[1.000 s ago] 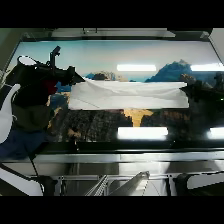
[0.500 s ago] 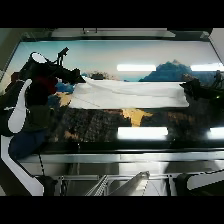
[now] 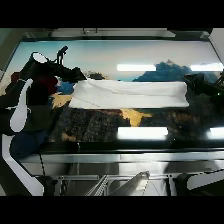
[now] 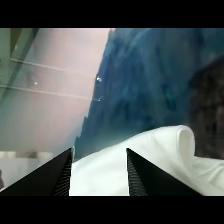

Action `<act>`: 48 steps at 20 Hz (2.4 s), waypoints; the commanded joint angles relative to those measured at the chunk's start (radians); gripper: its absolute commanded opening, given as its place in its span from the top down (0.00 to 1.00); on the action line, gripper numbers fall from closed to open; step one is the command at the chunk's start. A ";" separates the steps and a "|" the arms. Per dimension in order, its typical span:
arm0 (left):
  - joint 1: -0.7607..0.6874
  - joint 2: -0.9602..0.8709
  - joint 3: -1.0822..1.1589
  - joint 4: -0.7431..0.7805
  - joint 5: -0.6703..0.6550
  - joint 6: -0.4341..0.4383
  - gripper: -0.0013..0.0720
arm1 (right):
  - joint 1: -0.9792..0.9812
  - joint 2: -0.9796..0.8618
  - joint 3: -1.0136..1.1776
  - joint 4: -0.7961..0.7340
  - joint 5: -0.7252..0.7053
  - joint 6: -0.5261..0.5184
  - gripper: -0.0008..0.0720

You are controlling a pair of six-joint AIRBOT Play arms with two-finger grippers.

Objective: Fold the shirts.

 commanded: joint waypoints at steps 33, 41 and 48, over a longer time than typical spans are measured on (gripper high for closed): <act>-0.200 0.208 0.001 0.011 -0.104 0.000 0.97 | 0.044 -0.285 0.454 -0.674 0.393 0.260 0.97; -0.357 -0.027 0.001 0.012 0.156 -0.039 0.97 | 0.044 -0.191 0.481 -0.535 0.500 0.307 0.97; -0.464 -0.132 0.002 0.011 0.386 -0.113 0.97 | 0.084 -0.056 0.481 -0.342 0.637 0.375 0.97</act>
